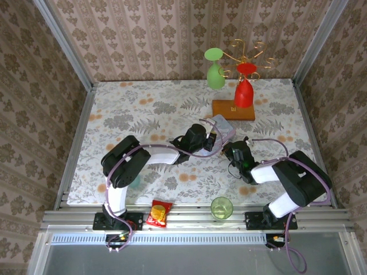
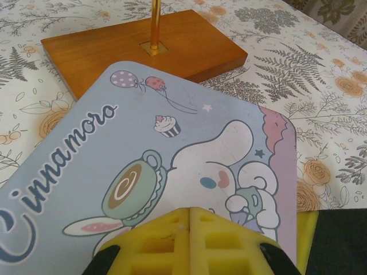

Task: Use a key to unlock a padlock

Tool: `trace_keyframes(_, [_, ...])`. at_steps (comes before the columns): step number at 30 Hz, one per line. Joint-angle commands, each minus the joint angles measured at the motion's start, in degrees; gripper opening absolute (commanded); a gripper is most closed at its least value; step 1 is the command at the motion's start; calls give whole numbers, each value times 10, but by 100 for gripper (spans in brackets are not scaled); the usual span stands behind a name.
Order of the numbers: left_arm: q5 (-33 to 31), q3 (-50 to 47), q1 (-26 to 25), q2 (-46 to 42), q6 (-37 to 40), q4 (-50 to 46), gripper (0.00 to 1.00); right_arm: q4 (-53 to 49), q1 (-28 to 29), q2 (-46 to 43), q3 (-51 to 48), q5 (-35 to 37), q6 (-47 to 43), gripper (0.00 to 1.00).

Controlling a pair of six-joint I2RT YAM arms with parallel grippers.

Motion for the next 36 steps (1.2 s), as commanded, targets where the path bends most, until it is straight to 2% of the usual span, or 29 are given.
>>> trace_keyframes(1, [-12,-51,12,34,-7,-177,0,-47,-9,-25,8,17,-23,0])
trace_keyframes(14, [-15,-63,18,26,-11,-173,0,3,-37,-19,-27,-1,2,0])
trace_keyframes(17, [-17,-72,20,23,-14,-169,0,18,-41,-10,-26,-28,30,0])
trace_keyframes(22, [-16,-83,24,19,-19,-159,0,101,-43,49,-30,-67,94,0])
trace_keyframes(28, [-17,-86,24,19,-20,-158,0,92,-45,61,-36,-60,100,0])
trace_keyframes(32, [-17,-92,27,17,-21,-154,0,81,-48,34,-74,-11,124,0])
trace_keyframes(36, [-13,-96,28,22,-23,-147,0,41,-55,13,-52,-35,96,0])
